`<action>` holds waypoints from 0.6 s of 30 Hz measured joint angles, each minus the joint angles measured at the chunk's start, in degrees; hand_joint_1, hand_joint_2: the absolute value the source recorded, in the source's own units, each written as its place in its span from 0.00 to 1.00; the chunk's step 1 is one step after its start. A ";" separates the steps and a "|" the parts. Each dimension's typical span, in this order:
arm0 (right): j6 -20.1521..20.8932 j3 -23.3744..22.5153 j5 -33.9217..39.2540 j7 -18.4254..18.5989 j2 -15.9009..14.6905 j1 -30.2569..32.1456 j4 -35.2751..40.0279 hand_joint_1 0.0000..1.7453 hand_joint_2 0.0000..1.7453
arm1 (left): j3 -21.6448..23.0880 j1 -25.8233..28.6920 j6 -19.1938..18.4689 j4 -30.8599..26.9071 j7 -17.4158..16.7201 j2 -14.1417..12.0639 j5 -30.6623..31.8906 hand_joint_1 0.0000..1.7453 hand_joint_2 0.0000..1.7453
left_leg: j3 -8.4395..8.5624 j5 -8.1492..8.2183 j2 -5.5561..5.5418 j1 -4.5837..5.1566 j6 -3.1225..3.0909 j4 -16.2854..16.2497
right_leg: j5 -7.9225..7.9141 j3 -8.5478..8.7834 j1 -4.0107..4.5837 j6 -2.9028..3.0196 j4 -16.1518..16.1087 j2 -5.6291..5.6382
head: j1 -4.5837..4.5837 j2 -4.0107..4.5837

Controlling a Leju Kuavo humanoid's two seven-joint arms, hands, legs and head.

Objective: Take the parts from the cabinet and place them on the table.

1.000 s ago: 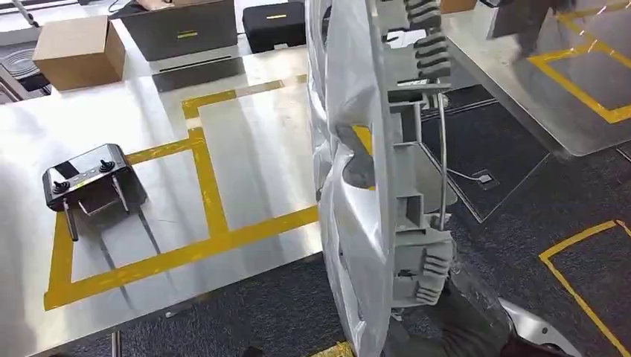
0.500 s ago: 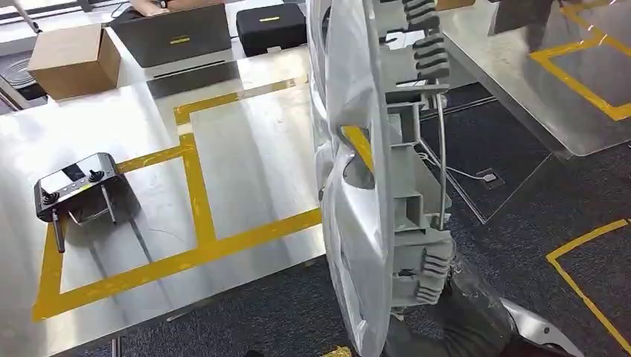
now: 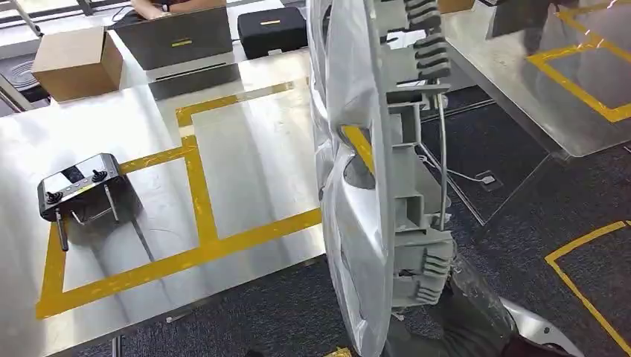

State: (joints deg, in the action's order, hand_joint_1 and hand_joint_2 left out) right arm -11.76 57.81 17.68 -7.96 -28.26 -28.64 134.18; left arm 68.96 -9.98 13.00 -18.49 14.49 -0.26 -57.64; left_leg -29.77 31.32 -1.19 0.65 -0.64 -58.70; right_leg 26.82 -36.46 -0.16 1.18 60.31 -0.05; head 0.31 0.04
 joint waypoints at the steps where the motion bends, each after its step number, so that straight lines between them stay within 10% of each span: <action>1: -0.02 0.00 0.00 0.00 0.00 0.00 0.00 1.00 1.00 | 0.00 0.00 0.00 0.02 -0.02 0.00 0.00 0.00 1.00 | 0.00 0.00 0.00 0.00 0.00 0.00 | 0.00 0.01 0.00 0.00 -0.01 0.00 | -0.02 0.00; 8: -0.02 0.00 0.00 0.00 0.00 0.00 0.00 1.00 1.00 | 0.00 0.00 -0.11 0.00 -0.02 0.00 0.00 0.00 1.00 | 0.01 0.01 0.00 0.00 0.00 0.00 | 0.00 0.04 0.00 0.00 -0.06 0.00 | -0.02 0.00; 11: -0.04 -0.09 0.00 0.02 0.00 -0.02 0.02 1.00 1.00 | 0.00 -0.03 -0.17 0.02 -0.07 -0.05 -0.04 0.00 1.00 | 0.71 -0.98 0.19 0.22 -1.43 1.69 | -0.97 0.82 -0.14 -0.97 -1.69 0.05 | -0.37 0.00; 12: -0.04 -0.15 0.00 0.02 -0.04 0.06 0.00 1.00 1.00 | 0.00 0.04 -0.17 0.00 -0.11 0.02 -0.04 0.00 1.00 | 1.86 -2.00 0.38 -0.68 -1.02 3.42 | -0.66 0.85 -0.22 -0.88 -1.69 0.12 | -0.37 0.00; 16: -0.05 -0.13 0.00 0.04 -0.09 0.00 0.00 1.00 1.00 | 0.00 0.14 -0.31 0.02 -0.24 0.04 -0.09 0.00 1.00 | 2.70 -2.35 0.46 -1.34 -0.99 4.88 | 5.25 -5.60 -0.78 -2.04 11.38 0.28 | 0.20 0.00; 18: -0.04 -0.07 0.13 0.13 -0.09 0.14 -0.02 1.00 1.00 | 0.00 0.24 -0.33 0.02 -0.26 0.04 -0.17 0.00 1.00 | 3.16 -1.81 0.40 -1.87 -0.25 4.73 | 3.77 -6.64 -1.59 -2.98 12.67 0.19 | 0.22 0.00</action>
State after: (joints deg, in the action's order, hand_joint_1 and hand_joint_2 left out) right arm -11.80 57.75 17.81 -7.83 -28.35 -28.50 134.16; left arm 68.96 -9.75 12.68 -18.47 14.23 -0.22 -57.81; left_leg -26.61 29.51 -0.79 -1.22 -0.88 -53.97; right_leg 30.60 -43.09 -1.76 -1.81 72.98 0.15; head 0.52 0.04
